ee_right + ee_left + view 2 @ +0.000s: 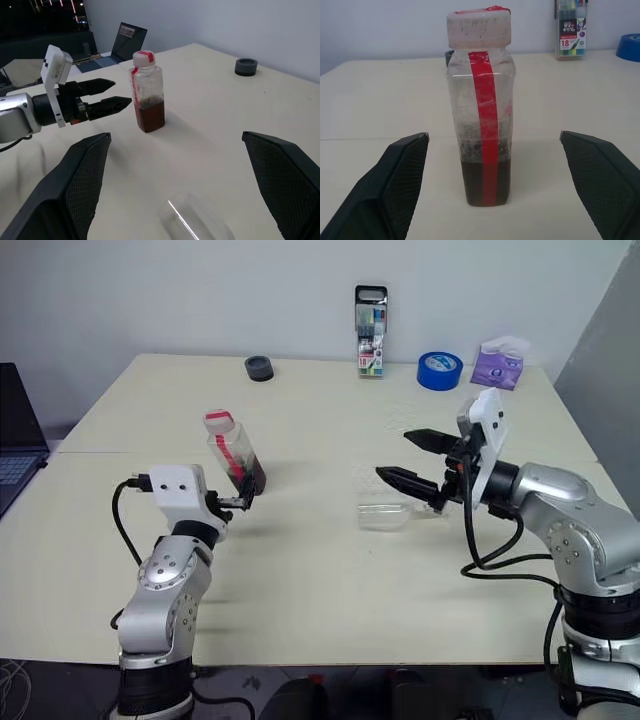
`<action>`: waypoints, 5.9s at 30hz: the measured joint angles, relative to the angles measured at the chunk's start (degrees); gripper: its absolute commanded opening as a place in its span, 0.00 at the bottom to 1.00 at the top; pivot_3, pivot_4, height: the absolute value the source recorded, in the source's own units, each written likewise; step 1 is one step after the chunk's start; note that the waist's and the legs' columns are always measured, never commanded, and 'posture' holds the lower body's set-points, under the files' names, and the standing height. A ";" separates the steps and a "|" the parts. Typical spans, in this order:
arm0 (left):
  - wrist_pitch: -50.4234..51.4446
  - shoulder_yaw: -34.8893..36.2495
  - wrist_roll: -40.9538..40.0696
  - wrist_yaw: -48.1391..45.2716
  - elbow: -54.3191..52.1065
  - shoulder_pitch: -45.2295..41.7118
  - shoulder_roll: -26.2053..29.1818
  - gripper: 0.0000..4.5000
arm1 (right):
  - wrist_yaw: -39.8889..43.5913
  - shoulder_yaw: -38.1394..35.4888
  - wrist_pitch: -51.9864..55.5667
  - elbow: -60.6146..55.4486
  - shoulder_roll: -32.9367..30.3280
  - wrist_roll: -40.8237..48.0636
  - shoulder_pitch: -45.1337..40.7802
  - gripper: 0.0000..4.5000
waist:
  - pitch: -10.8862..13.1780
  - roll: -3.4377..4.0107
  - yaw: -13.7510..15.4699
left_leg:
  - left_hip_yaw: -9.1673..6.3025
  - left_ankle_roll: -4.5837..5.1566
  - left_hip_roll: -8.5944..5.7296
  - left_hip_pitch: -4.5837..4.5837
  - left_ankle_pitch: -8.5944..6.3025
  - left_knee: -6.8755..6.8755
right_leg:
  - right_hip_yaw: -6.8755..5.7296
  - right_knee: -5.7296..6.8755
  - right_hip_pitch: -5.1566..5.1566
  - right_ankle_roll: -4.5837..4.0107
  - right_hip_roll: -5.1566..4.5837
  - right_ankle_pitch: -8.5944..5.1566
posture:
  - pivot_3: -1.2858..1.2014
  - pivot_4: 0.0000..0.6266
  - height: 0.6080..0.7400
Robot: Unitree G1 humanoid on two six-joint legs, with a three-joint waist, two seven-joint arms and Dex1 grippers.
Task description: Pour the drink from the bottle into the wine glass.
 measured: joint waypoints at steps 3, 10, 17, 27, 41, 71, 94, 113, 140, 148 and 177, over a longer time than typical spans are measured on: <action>-0.02 0.01 -0.08 -0.31 1.68 -1.54 0.19 1.00 | 0.03 1.08 0.03 -0.01 0.82 0.08 -0.71 1.00 | 0.00 0.00 0.01 | -0.01 0.00 0.00 -0.01 0.00 0.00 | -0.01 0.00 0.00 0.00 -0.01 0.00 | 0.52 0.24 1.00; -0.30 0.18 -0.19 -1.40 3.66 -4.04 1.21 1.00 | -0.85 1.08 0.75 -1.18 1.31 1.41 -0.90 1.00 | 0.00 0.00 0.06 | -0.02 -0.01 0.00 -0.03 0.00 0.00 | -0.04 0.00 -0.01 0.00 -0.02 0.00 | 0.52 0.24 1.00; -0.77 0.43 -0.28 -2.34 5.51 -6.45 2.76 1.00 | -2.25 1.08 1.35 -1.75 1.47 2.35 -0.98 1.00 | 0.00 0.00 0.08 | -0.03 -0.01 -0.01 -0.03 0.01 0.01 | -0.05 0.00 -0.01 0.00 -0.03 0.00 | 0.52 0.24 1.00; -5.01 1.55 -0.21 -3.61 14.53 -10.85 4.73 1.00 | -3.43 1.08 1.56 -2.40 1.76 2.44 -1.17 1.00 | 0.00 0.00 0.13 | -0.05 -0.01 -0.01 -0.04 0.01 0.00 | -0.08 -0.01 -0.03 0.00 -0.04 0.00 | 0.52 0.24 1.00; -14.99 1.43 -0.07 -6.17 30.35 -17.75 5.28 1.00 | -3.73 1.03 2.32 -2.68 2.02 2.46 -1.27 1.00 | 0.00 0.00 0.24 | -0.07 -0.02 -0.02 -0.10 0.01 0.02 | -0.14 -0.01 -0.06 0.00 -0.07 0.00 | 0.52 0.24 1.00; -19.33 1.40 -1.65 -9.92 36.05 -19.72 5.81 0.40 | -4.78 1.05 2.73 -2.77 2.08 2.45 -1.28 1.00 | 0.00 0.00 0.24 | -0.07 -0.03 -0.03 -0.12 0.02 0.02 | -0.17 -0.02 -0.08 0.00 -0.11 0.00 | 0.52 0.24 1.00; 5.81 -9.91 -20.06 -42.39 10.76 -21.03 12.74 0.40 | -10.13 8.87 3.51 -0.35 12.27 -0.10 -11.56 1.00 | 0.04 0.06 -0.39 | -0.10 -0.16 -0.03 -0.21 0.09 0.06 | -0.18 0.00 -0.18 0.00 -0.11 0.00 | 0.52 0.24 1.00; 4.38 -11.18 -20.51 -48.67 11.51 -22.28 14.22 0.40 | -11.99 9.45 6.14 1.70 14.28 -0.23 -13.15 1.00 | 0.05 0.07 -0.40 | -0.09 -0.06 -0.04 -0.22 0.04 0.06 | -0.18 -0.01 -0.19 0.00 -0.11 0.00 | 0.52 0.24 1.00; 5.34 -11.10 -22.03 -49.36 11.12 -22.56 13.83 0.40 | -7.28 9.69 2.01 4.81 14.33 -2.56 -13.43 0.41 | 0.07 0.10 -0.41 | -0.09 -0.06 -0.04 -0.24 0.04 0.06 | -0.17 -0.02 -0.21 0.00 -0.11 0.00 | 0.52 0.24 1.00; 12.16 -9.01 -31.84 -57.57 3.30 -21.32 20.40 0.40 | 27.51 15.84 -7.28 22.07 7.51 -2.82 -25.78 0.41 | 0.17 0.22 -0.72 | -0.10 -0.01 -0.02 -0.16 0.02 0.03 | -0.18 -0.01 -0.19 -0.01 -0.07 0.00 | 0.52 0.24 1.00; 3.78 -11.42 -24.26 -52.51 9.65 -20.62 16.31 0.40 | -13.07 6.39 7.94 -8.16 14.71 -2.25 -9.69 1.00 | 0.20 0.25 -0.46 | -0.14 -0.16 -0.11 -0.28 0.10 0.06 | -0.28 -0.05 -0.22 0.00 -0.23 -0.01 | 0.52 0.24 1.00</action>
